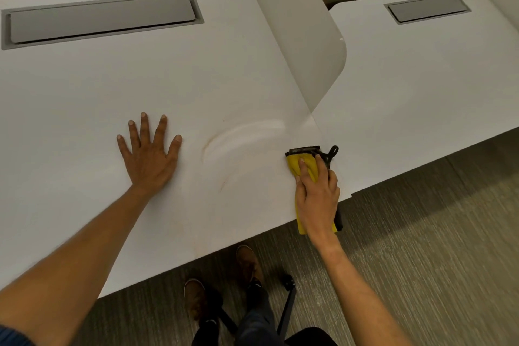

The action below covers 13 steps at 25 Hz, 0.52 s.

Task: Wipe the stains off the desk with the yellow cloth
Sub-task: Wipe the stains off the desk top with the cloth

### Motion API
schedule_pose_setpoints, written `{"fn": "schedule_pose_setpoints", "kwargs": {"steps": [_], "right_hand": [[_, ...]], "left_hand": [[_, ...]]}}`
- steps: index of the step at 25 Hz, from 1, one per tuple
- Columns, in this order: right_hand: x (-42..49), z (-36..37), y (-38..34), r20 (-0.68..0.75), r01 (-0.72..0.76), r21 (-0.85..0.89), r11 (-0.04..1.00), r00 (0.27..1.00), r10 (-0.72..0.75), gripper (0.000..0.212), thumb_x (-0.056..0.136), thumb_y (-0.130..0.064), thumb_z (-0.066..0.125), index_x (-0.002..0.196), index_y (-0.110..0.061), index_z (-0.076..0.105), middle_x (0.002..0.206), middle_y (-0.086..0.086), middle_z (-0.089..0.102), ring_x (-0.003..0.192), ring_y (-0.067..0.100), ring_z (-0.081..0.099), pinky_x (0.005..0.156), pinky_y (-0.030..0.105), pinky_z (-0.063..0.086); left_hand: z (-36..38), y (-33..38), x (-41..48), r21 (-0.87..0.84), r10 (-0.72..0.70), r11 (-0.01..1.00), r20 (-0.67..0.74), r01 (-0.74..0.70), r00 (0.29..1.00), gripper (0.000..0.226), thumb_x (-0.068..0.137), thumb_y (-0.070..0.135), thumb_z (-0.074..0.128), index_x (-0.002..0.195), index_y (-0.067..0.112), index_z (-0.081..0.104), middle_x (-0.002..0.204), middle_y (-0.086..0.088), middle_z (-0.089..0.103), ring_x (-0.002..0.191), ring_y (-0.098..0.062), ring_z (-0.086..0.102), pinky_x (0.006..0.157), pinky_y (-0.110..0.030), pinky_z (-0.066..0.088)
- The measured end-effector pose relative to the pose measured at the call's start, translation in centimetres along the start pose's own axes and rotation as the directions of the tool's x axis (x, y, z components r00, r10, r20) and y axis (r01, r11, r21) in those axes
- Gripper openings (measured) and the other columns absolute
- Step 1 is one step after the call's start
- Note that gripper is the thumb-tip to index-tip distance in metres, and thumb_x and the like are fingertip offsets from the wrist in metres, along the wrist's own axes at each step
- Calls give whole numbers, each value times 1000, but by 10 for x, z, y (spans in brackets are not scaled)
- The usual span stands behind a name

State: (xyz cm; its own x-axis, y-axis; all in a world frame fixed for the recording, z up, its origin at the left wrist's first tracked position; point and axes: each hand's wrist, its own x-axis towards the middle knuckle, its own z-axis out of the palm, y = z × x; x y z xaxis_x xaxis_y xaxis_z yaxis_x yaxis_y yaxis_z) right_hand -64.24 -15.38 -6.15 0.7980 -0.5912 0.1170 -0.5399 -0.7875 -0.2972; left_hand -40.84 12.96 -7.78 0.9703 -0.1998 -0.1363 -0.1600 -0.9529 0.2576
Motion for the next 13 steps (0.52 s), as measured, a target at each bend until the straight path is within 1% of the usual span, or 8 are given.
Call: {"fn": "schedule_pose_setpoints", "kwargs": {"steps": [2,5,10,13], "right_hand": [[-18,2,-13,7,2,18,1000,1000,-2,47,96,-21,56,142,-31,51,157,5,34,126,28,43,83,39,46],[-46,5,-42,55,9,35,999,998,-11,49,96,-22,56,143,-33,48,159,3,32,131,30,40,85,42,47],[-82,10,-95,162,102,54,993,981,-110,53,95,-24,57,145,-34,45,161,1,28,138,33,35,86,43,50],[-95,16,-124,226,188,44,981,955,-193,59,93,-27,62,147,-34,41,162,1,27,139,37,37,90,45,51]], "left_hand": [[-4,-11,1,-9,50,999,-4,-50,999,69,99,71,13,161,42,6,173,2,-3,159,-24,-6,126,-49,-9],[-10,-32,4,21,120,993,-37,-119,992,68,99,70,12,161,41,9,173,3,2,159,-24,-2,126,-47,-8],[-12,-36,11,11,96,995,-57,-95,994,69,99,70,12,161,40,9,173,4,4,159,-23,-2,126,-49,-8],[-12,-36,11,-13,96,995,-75,-97,993,68,100,68,15,161,38,10,173,3,2,159,-23,-1,126,-49,-6]]}}
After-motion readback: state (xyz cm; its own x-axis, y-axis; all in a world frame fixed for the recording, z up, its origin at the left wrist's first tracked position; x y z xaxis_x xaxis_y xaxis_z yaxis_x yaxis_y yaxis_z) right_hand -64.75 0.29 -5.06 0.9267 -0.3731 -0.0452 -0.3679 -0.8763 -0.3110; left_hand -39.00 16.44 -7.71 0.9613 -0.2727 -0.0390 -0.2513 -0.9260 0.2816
